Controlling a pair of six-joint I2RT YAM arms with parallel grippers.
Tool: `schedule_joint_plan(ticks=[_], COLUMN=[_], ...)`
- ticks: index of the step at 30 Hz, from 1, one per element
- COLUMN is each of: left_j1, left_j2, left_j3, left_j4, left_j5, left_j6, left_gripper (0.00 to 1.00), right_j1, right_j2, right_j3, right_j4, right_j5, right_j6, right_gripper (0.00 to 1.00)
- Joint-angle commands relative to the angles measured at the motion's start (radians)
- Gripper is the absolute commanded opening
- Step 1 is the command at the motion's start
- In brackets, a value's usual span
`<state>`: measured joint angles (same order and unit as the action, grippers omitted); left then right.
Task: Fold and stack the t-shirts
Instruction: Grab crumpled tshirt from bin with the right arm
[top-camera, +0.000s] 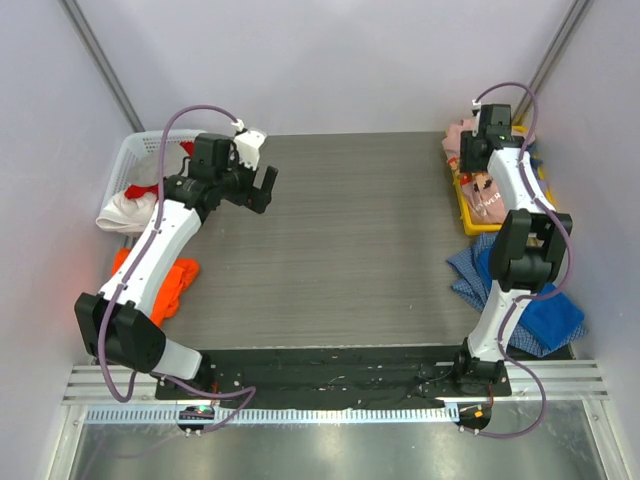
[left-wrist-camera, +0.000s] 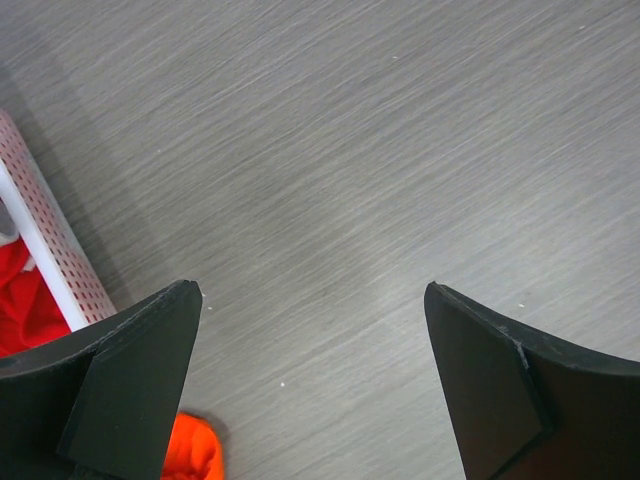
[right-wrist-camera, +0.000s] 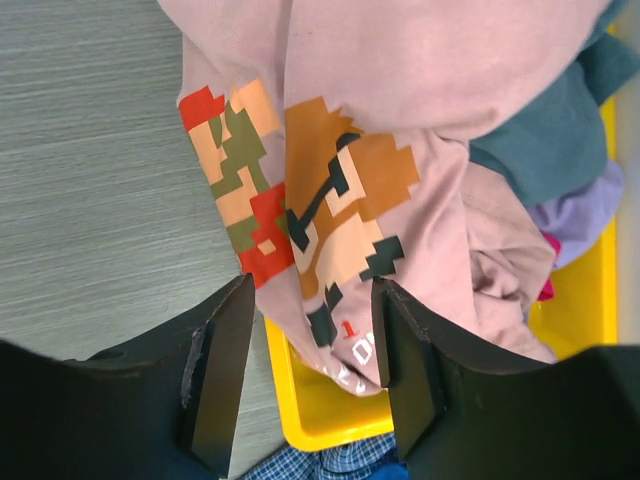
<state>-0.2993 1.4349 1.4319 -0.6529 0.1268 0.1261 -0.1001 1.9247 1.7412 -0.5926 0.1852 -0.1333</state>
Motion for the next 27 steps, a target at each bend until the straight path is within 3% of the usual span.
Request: schedule_joint_plan(ticks=[1, 10, 16, 27], left_j1=[-0.001, -0.001, 0.0, -0.001], left_j2=[0.012, 0.025, 0.027, 0.035], left_j3=[-0.018, -0.022, -0.048, -0.125], left_j4=[0.064, 0.078, 0.095, 0.168], left_j5=[-0.041, -0.07, -0.073, -0.078], left_j6=[0.046, 0.055, 0.052, 0.07], left_gripper=[0.99, 0.99, 0.99, 0.99], right_j1=[0.003, 0.0, -0.03, -0.191], right_j2=[0.06, 0.119, 0.122, 0.283], right_j3=[0.104, 0.216, 0.306, 0.466], right_j4=[-0.013, -0.009, 0.005, -0.076], right_j5=[0.019, 0.052, 0.094, -0.041], right_j6=[-0.026, -0.051, -0.052, 0.049], right_gripper=[0.55, 0.52, 0.57, 0.58])
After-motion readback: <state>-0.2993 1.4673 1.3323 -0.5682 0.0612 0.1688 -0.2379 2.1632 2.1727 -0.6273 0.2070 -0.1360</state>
